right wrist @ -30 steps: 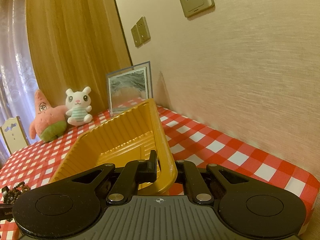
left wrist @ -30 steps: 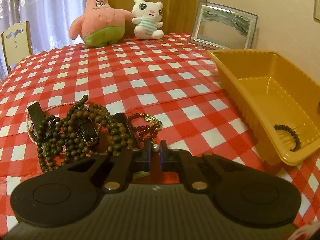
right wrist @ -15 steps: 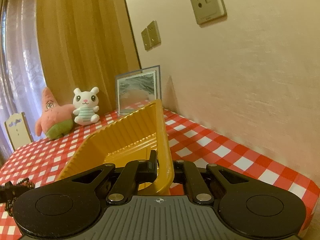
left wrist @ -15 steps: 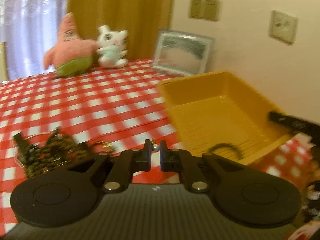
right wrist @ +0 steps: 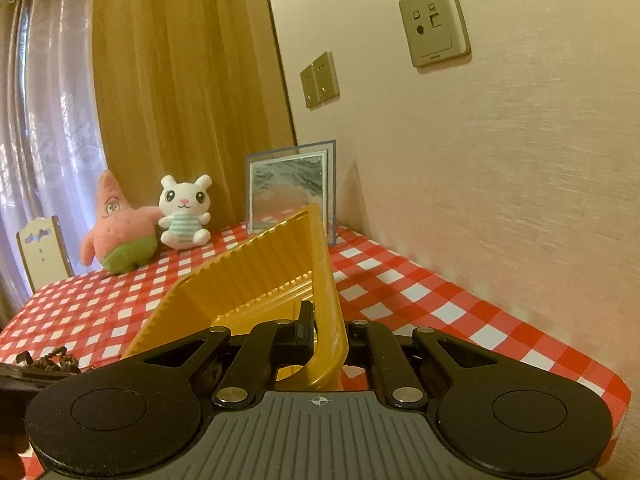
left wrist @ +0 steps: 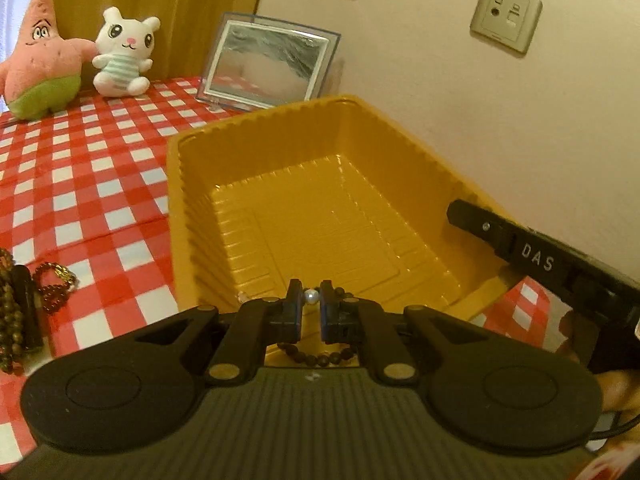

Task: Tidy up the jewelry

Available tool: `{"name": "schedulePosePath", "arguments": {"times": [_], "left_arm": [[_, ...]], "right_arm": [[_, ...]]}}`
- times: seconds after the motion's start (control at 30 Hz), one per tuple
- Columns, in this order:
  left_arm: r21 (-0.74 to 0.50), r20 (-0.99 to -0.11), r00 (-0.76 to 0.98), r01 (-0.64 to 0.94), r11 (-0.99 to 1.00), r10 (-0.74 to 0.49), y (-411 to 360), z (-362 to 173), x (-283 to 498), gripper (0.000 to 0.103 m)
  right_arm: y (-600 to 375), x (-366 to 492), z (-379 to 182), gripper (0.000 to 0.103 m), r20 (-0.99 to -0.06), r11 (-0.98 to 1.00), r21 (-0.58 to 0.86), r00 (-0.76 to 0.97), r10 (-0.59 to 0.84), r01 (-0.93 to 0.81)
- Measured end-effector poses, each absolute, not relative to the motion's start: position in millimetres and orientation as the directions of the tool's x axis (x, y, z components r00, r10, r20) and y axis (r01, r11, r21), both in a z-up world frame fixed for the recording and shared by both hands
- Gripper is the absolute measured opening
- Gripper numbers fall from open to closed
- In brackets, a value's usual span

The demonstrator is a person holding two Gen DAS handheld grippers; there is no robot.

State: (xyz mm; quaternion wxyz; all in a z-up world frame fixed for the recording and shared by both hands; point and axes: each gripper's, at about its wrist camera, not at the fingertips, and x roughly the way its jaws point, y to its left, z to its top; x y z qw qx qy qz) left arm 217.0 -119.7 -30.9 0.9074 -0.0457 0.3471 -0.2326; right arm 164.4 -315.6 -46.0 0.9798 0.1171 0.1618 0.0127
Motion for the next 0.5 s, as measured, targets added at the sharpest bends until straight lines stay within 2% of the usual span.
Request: {"name": "schedulePosePath", "arguments": {"times": [0.17, 0.3, 0.5], "left_arm": [[-0.257, -0.576, 0.672, 0.392, 0.884, -0.465, -113, -25, 207, 0.014], [-0.262, -0.536, 0.708, 0.378, 0.888, -0.46, -97, -15, 193, 0.014], [-0.196, -0.542, 0.782, 0.239, 0.951, -0.308, -44, -13, 175, 0.014]], "right_arm": [[-316, 165, -47, 0.007, -0.315, 0.973, 0.232, 0.947, 0.058, 0.018], [-314, 164, -47, 0.007, -0.316, 0.974, 0.226, 0.947, 0.054, 0.02], [-314, 165, -48, 0.007, -0.321, 0.974, 0.223, 0.946, 0.045, 0.029]]}}
